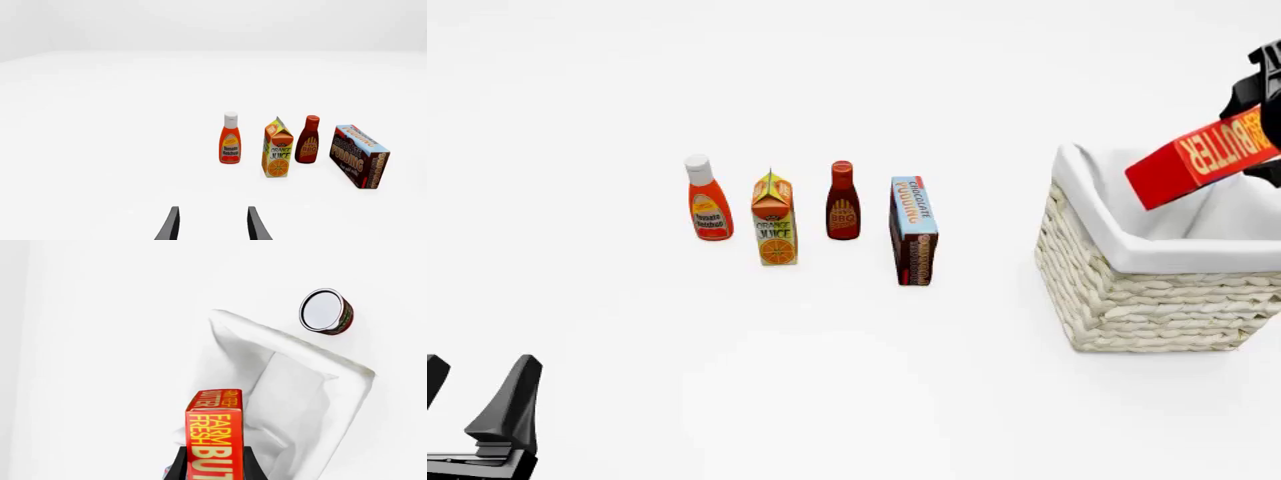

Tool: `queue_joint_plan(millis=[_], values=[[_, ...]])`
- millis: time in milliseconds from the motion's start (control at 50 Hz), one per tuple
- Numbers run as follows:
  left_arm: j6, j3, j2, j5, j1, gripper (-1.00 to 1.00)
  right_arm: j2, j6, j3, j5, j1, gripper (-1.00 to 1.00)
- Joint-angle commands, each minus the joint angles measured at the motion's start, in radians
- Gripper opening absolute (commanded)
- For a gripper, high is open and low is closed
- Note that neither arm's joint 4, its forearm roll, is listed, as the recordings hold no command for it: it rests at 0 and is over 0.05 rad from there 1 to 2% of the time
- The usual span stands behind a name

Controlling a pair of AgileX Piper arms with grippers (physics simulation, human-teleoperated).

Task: Pick the butter and place it in the basket.

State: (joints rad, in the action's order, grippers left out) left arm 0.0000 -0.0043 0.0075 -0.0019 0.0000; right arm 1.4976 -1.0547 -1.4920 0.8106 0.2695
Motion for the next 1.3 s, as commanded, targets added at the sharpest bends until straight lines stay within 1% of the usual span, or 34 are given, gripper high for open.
queue_joint_plan(millis=[20,620,1300], values=[[0.0,0.0,0.0,0.0,0.0,1.0,-0.006,-0.035,0.005,-0.024,0.005,-1.0],[0.0,0.0,0.0,0.0,0.0,1.0,0.017,-0.07,0.031,-0.062,0.026,-1.0],[0.0,0.0,0.0,0.0,0.0,1.0,0.046,-0.081,0.076,-0.111,0.033,-1.0]])
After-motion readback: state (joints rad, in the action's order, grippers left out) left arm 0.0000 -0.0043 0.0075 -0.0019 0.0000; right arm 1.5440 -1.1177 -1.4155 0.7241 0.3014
